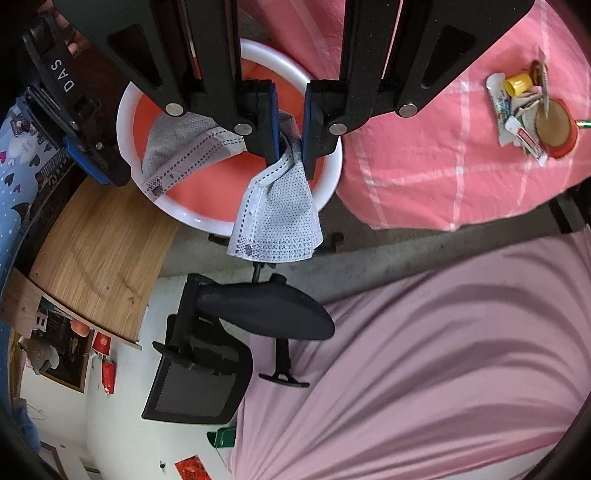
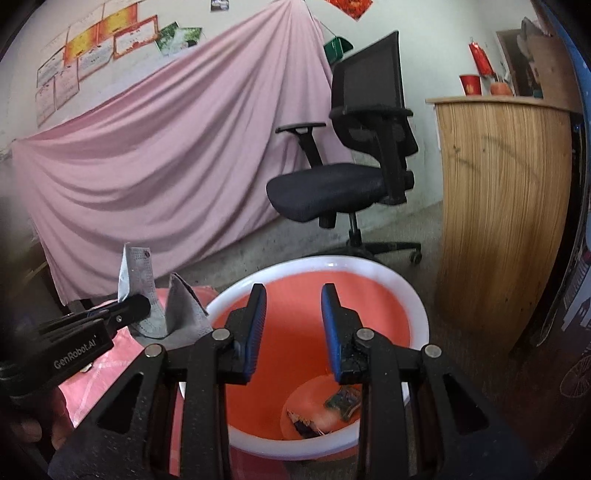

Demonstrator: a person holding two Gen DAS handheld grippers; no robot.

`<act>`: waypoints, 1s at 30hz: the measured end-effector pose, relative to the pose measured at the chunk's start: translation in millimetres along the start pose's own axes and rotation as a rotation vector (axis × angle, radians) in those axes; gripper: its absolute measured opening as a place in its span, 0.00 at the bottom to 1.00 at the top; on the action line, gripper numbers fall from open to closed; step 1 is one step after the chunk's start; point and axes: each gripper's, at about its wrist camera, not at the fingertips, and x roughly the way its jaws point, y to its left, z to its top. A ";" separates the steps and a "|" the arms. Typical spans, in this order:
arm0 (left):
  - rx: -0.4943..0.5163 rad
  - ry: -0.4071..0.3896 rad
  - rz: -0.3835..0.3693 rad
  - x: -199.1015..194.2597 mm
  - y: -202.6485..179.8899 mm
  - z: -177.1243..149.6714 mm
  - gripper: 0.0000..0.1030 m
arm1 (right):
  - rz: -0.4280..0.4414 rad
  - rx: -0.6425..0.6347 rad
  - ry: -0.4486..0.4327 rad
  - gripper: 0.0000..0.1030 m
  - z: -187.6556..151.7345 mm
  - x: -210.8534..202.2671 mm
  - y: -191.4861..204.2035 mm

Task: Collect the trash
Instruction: 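Carry the mask and lid over the bucket and open both tools to drop them, then move both tools back over the remaining trash on the table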

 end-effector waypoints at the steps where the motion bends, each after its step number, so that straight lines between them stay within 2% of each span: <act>1: -0.004 0.012 0.000 1.8 1.3 -0.5 0.11 | 0.000 0.005 0.005 0.49 -0.5 1.5 -1.7; 5: -0.024 0.033 -0.011 -0.8 12.1 -7.2 0.26 | -0.002 0.014 0.009 0.50 -2.3 0.1 -2.0; 9: -0.030 0.027 -0.007 -8.2 18.2 -13.4 0.27 | -0.006 0.014 0.003 0.50 -2.9 -2.4 -3.4; 11: -0.043 0.008 -0.014 -16.9 22.6 -17.9 0.37 | -0.009 0.014 -0.003 0.51 -1.3 -3.8 -3.1; 13: -0.053 -0.026 -0.011 -27.1 27.0 -20.1 0.43 | -0.010 0.013 -0.021 0.58 -0.2 -8.2 -2.6; 17: -0.065 -0.100 0.008 -52.9 39.8 -24.2 0.45 | -0.003 0.004 -0.069 0.66 3.6 -21.3 2.3; 20: -0.088 -0.152 0.026 -75.0 52.0 -29.1 0.55 | 0.004 -0.011 -0.116 0.73 7.0 -34.5 10.6; 22: -0.098 -0.187 0.035 -90.3 60.5 -32.2 0.58 | 0.009 -0.025 -0.153 0.82 9.3 -44.1 18.3; 24: -0.103 -0.214 0.054 -104.4 68.6 -34.7 0.68 | 0.019 -0.041 -0.184 0.88 11.0 -53.5 26.7; 26: -0.112 -0.262 0.078 -121.4 77.3 -39.1 0.89 | 0.029 -0.059 -0.223 0.95 12.6 -63.9 35.8; 27: -0.116 -0.298 0.089 -130.6 81.1 -41.7 0.92 | 0.034 -0.069 -0.246 1.00 13.2 -69.7 41.4; 30: -0.127 -0.377 0.116 -156.1 93.3 -50.2 0.96 | 0.056 -0.090 -0.300 1.00 14.0 -84.0 56.1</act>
